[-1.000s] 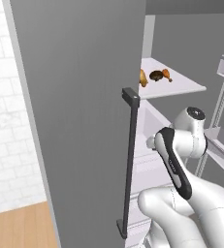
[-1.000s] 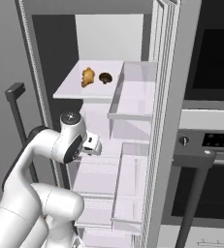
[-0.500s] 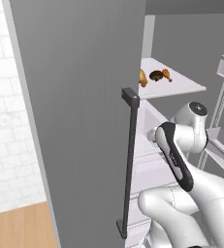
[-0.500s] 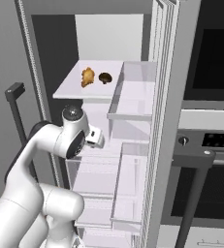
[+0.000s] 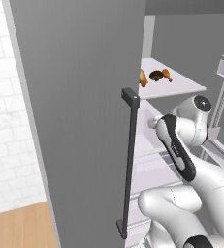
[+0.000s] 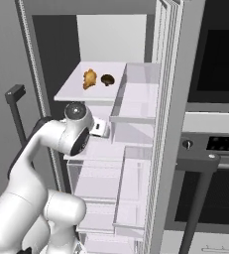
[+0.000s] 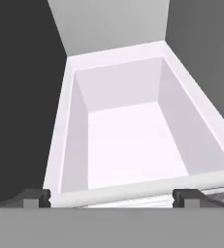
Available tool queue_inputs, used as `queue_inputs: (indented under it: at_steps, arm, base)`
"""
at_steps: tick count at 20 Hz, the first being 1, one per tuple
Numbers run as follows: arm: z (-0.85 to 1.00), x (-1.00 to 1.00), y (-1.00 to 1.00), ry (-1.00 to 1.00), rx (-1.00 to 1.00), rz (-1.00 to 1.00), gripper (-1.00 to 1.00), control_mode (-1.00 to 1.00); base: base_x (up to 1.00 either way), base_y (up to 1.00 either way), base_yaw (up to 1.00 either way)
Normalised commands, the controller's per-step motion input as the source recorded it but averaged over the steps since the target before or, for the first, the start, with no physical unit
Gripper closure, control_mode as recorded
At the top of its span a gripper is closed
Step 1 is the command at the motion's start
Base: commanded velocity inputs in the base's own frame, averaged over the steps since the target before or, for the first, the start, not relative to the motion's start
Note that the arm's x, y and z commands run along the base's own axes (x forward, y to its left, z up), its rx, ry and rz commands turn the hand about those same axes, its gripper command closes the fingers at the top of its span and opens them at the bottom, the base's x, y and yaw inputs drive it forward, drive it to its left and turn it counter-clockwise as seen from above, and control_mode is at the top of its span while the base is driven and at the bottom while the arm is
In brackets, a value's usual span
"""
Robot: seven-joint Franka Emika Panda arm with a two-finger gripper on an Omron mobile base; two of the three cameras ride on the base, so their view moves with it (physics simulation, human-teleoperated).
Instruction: Place one mushroom and one chicken drumstick in each tupperware on the nearby counter, to pack two identical lunches.
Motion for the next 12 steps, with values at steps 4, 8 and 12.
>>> queue_inputs:
  at_steps: [4, 8, 12]
  arm:
    - [0.00, 0.41, 0.00, -0.23, -0.02, 0.00, -1.00, -1.00]
    - [0.18, 0.23, -0.09, -0.17, -0.04, 0.00, -1.00, -1.00]
    - [0.87, 0.28, -0.09, 0.01, 0.00, -0.01, -1.00, -1.00]
  base:
    - [0.00, 0.00, 0.00]
    - [0.00, 0.00, 0.00]
    - [0.00, 0.00, 0.00]
